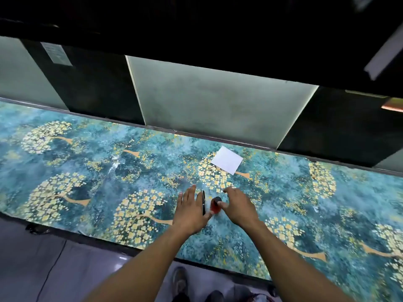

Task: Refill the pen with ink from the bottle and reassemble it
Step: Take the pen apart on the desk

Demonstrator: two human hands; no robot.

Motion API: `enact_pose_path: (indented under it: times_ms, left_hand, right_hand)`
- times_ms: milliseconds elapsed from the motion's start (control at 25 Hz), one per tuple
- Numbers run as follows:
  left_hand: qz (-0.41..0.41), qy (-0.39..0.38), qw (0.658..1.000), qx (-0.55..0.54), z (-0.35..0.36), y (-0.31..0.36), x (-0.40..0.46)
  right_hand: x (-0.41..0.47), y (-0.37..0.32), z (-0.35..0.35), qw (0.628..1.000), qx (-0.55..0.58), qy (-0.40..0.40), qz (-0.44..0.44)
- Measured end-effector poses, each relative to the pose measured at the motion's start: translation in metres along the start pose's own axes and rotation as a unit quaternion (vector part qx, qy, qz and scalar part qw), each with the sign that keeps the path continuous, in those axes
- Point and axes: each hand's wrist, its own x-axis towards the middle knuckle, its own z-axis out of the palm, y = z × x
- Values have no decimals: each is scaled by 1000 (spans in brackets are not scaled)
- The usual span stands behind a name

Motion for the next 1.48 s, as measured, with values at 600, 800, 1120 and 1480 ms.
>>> enact_pose_path:
  times_ms: [600, 800, 1120, 1480]
  left_hand:
    - [46, -80, 981, -172, 34, 7, 79]
    - [51, -75, 974, -207, 38, 8, 84]
    - [32, -59, 967, -244, 41, 9, 85]
    - [47, -44, 970, -235, 42, 9, 88]
  right_hand:
    - [41, -7, 24, 996, 25, -13, 80]
    - [46, -10, 25, 998, -21, -22, 52]
    - [53, -6, 25, 993, -78, -67, -62]
    - [48, 4, 24, 999, -44, -32, 4]
